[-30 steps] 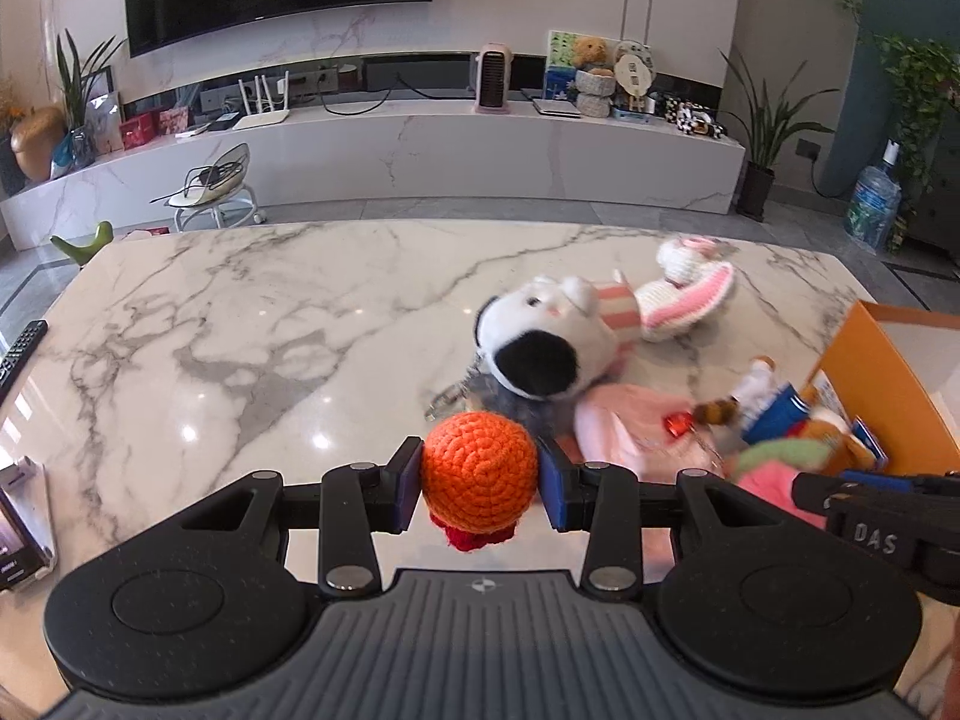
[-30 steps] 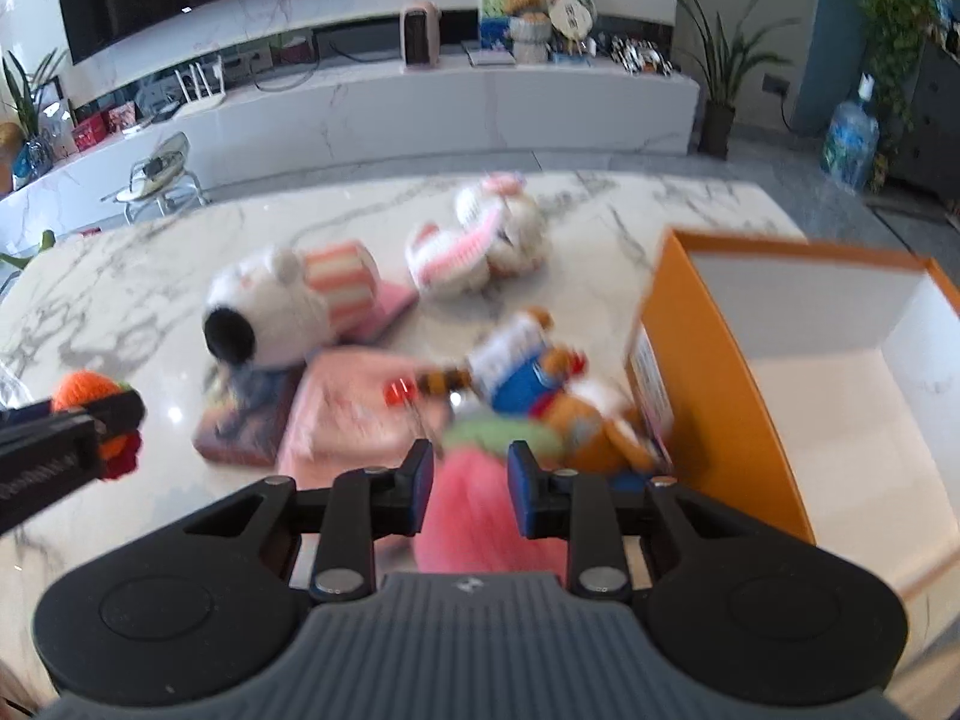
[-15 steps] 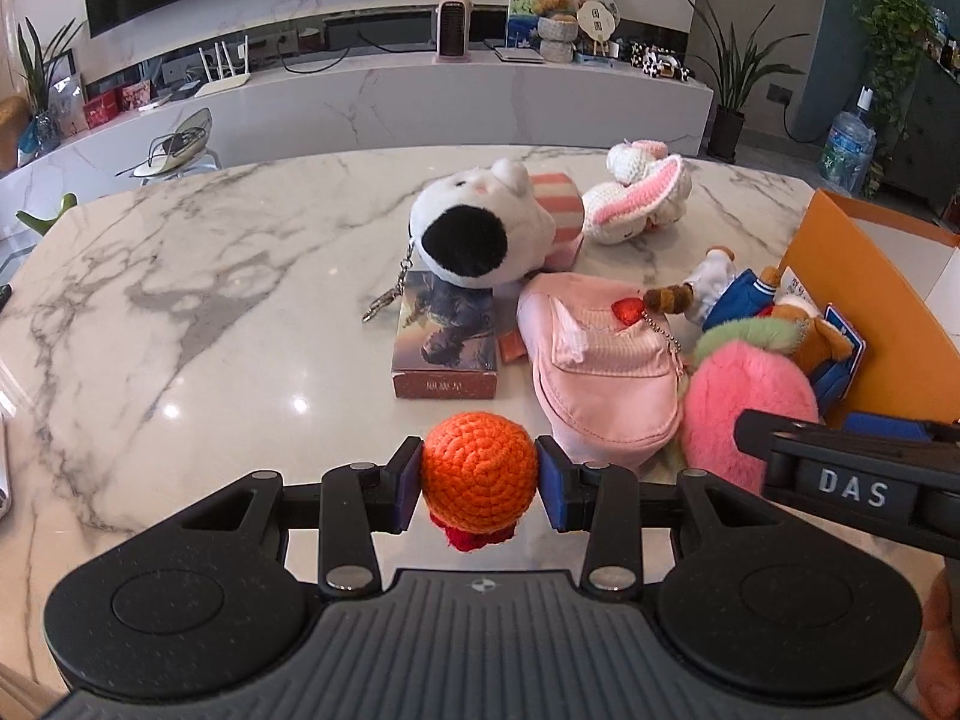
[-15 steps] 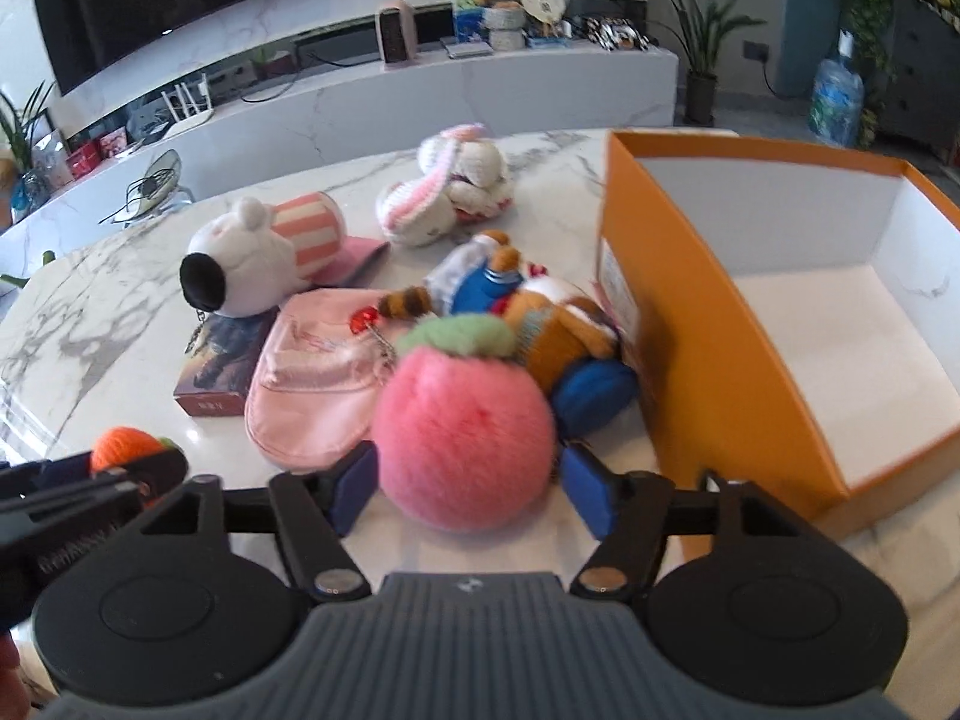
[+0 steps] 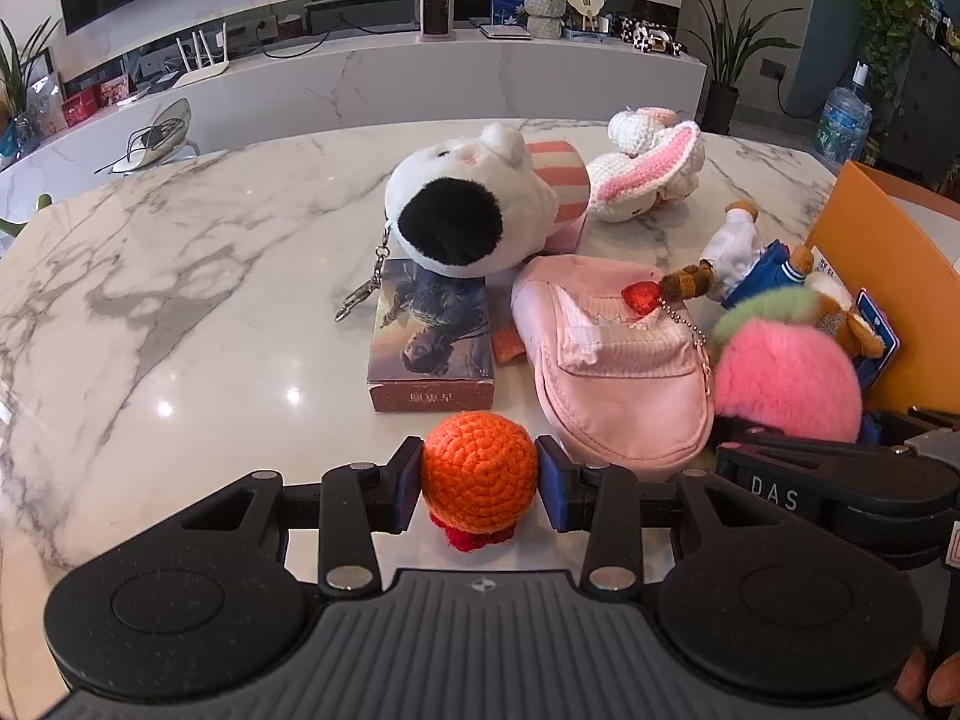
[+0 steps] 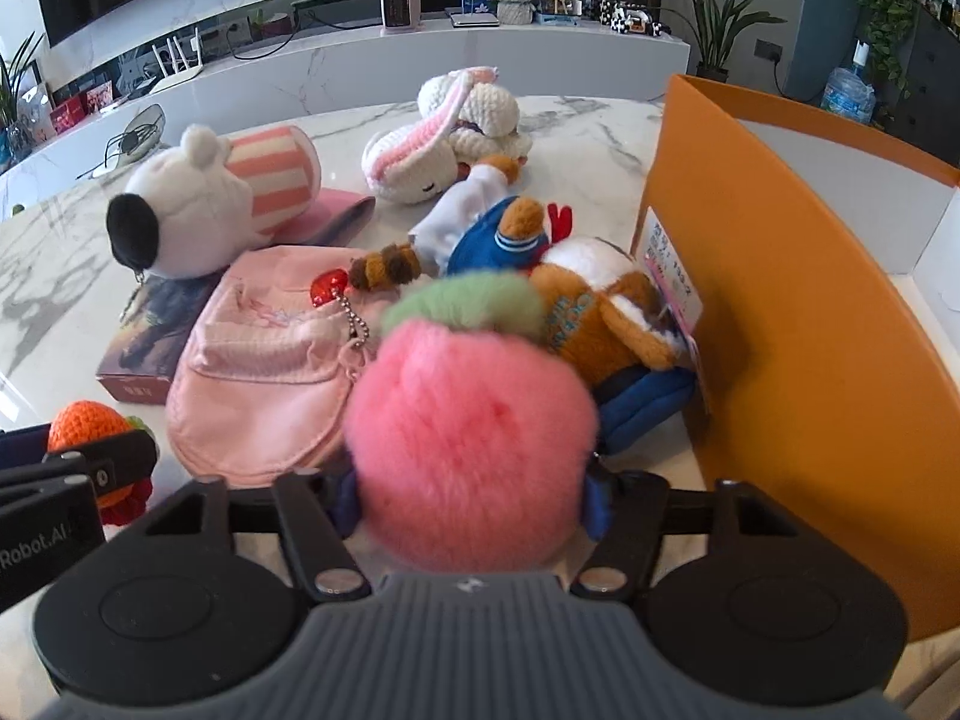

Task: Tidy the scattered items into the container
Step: 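Close the left gripper on the orange crocheted ball and lift it while the right holds the pompom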

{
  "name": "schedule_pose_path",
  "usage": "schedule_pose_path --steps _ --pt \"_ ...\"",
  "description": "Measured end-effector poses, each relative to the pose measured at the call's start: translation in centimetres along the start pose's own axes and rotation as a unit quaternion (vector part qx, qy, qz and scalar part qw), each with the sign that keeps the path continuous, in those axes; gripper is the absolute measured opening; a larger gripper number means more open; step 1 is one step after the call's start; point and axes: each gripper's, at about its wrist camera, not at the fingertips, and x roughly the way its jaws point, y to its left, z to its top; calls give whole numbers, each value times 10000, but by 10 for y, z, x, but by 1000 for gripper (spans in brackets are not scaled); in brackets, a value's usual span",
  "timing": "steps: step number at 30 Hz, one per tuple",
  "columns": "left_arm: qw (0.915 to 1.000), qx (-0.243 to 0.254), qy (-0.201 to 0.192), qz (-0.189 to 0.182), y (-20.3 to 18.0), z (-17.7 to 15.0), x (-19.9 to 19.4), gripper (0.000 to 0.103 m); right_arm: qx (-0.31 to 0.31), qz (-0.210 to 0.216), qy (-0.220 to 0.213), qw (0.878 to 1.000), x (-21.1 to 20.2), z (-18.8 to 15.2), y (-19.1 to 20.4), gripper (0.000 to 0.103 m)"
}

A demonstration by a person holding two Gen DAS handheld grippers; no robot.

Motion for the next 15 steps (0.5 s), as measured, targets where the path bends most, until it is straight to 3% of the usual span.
schedule_pose_path --steps 1,9,11,13,15 --pt "10000 2 16 8 0 0 1 46 -97 -35 -50 9999 0 0 2 51" --pt "9998 80 -161 74 -5 1 -18 46 -248 -83 -225 9994 -16 0 4 38" --pt "9995 122 -260 98 -8 3 -27 46 -279 -49 -341 9990 -27 0 4 30" --pt "9992 162 -351 111 -12 4 -37 46 -307 -1 -444 9985 -39 0 4 7" --pt "9989 196 -412 113 -16 4 -44 46 -347 11 -451 9984 -46 -1 5 7"
